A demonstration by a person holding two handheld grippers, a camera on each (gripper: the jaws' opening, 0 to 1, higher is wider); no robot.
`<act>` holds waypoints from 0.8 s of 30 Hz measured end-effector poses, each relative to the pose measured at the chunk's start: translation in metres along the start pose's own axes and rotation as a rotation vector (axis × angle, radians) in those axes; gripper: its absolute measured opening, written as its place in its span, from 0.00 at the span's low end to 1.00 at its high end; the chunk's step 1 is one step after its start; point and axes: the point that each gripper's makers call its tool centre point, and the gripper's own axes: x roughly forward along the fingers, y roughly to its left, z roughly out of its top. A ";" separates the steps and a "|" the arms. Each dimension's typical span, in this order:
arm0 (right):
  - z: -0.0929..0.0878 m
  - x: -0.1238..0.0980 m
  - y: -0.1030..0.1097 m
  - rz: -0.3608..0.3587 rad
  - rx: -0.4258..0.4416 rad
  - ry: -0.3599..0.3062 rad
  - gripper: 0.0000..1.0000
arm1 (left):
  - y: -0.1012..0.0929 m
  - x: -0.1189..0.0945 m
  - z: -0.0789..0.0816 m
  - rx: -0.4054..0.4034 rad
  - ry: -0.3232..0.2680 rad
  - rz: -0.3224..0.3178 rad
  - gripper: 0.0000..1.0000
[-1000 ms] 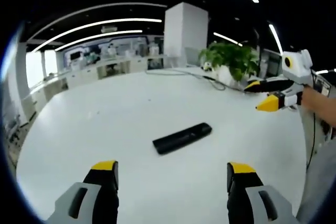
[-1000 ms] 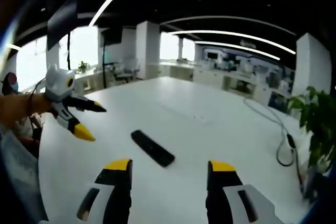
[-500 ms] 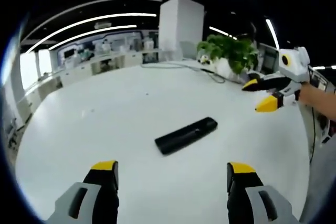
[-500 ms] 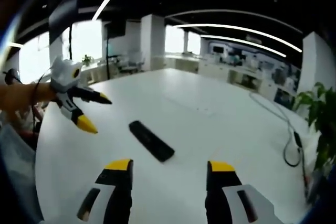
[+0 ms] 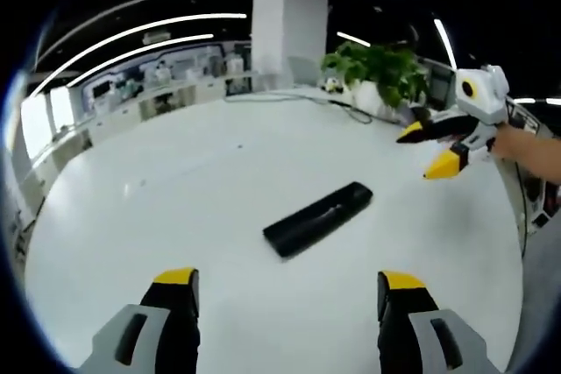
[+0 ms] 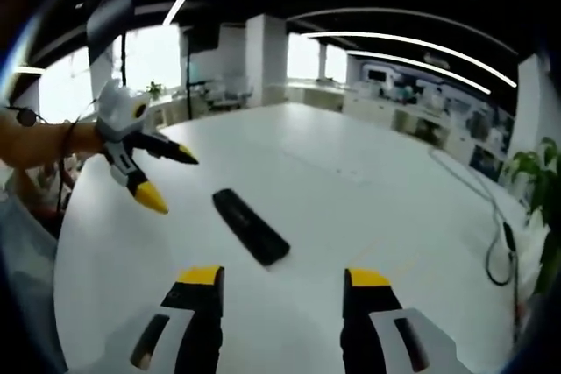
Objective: Press the specified remote control buttons in sequence, fully releasing each button before pressing the next.
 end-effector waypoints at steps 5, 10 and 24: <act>-0.004 0.008 0.001 0.029 -0.025 0.027 0.52 | 0.000 0.006 -0.001 0.025 0.019 -0.024 0.86; -0.008 0.014 0.002 0.063 -0.062 0.051 0.51 | 0.001 0.009 0.001 0.051 0.027 -0.044 0.86; -0.015 0.030 0.001 0.143 -0.156 0.109 0.49 | 0.000 0.022 0.000 0.129 0.075 -0.108 0.84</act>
